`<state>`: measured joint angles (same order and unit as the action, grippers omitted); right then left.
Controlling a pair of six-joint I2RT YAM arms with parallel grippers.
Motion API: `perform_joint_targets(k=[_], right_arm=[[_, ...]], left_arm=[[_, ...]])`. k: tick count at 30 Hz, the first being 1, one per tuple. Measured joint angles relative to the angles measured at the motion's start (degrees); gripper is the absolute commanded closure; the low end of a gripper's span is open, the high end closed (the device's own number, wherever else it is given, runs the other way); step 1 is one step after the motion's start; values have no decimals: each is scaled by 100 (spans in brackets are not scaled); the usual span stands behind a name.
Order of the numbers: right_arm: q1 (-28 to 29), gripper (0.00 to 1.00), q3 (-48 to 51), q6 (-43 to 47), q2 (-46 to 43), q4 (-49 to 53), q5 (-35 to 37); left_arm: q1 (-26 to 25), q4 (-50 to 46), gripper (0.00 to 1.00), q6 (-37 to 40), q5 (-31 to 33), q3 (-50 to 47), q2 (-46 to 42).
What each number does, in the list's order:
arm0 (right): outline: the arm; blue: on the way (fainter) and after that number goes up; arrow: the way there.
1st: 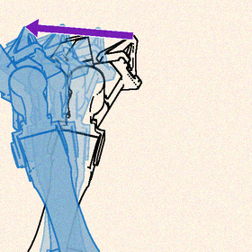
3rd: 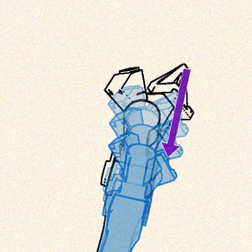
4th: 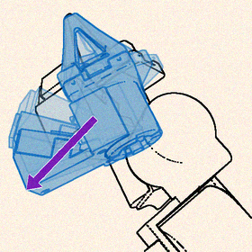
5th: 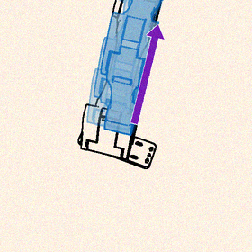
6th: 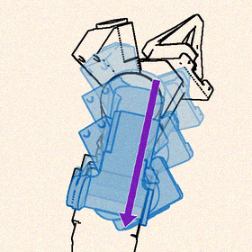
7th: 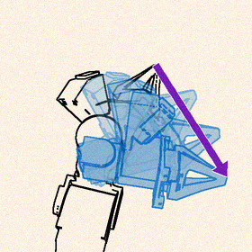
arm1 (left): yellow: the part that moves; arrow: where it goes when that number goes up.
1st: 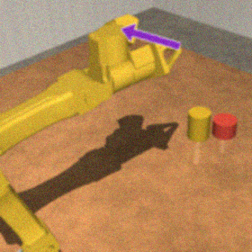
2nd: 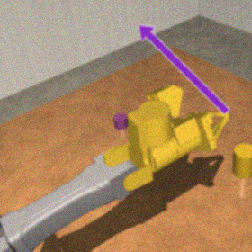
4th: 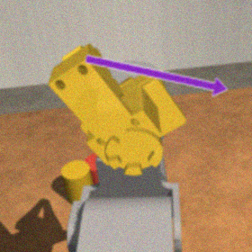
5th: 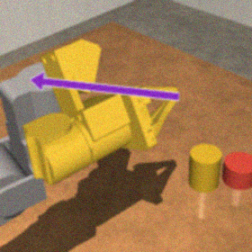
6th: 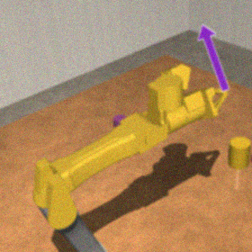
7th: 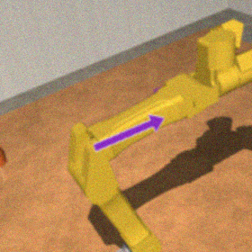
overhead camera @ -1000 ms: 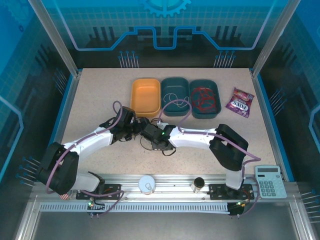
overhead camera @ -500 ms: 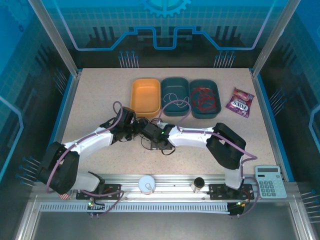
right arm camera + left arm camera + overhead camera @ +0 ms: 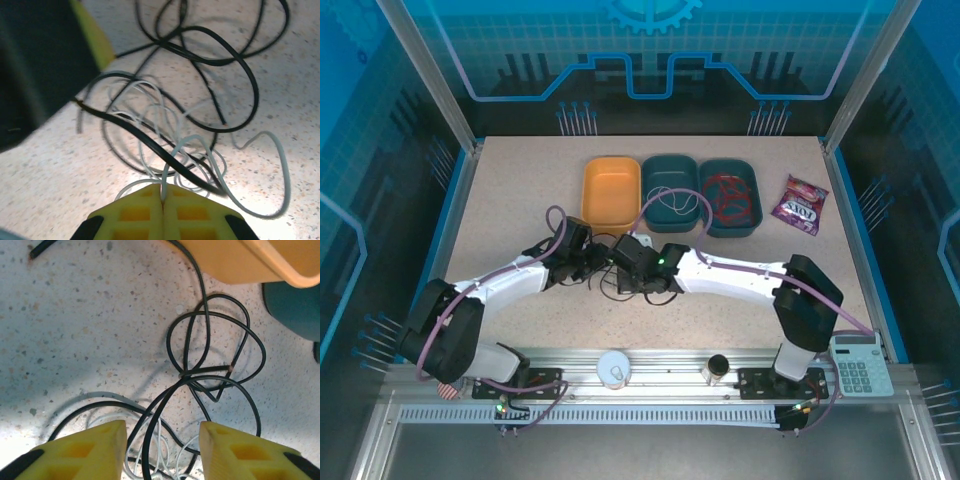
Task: Untangle the cables
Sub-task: Pick up the cables at the center of the table.
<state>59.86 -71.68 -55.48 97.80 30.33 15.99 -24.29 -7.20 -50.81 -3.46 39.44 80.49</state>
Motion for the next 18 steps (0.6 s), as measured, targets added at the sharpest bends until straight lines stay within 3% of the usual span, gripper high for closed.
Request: perform_joint_targets(k=[6, 18], right_arm=[[24, 100, 0, 505, -466, -380, -363], [7, 100, -11, 1294, -1335, -848, -595]], left_arm=[[4, -4, 76, 2, 20, -2, 15], [13, -44, 85, 15, 70, -35, 37]])
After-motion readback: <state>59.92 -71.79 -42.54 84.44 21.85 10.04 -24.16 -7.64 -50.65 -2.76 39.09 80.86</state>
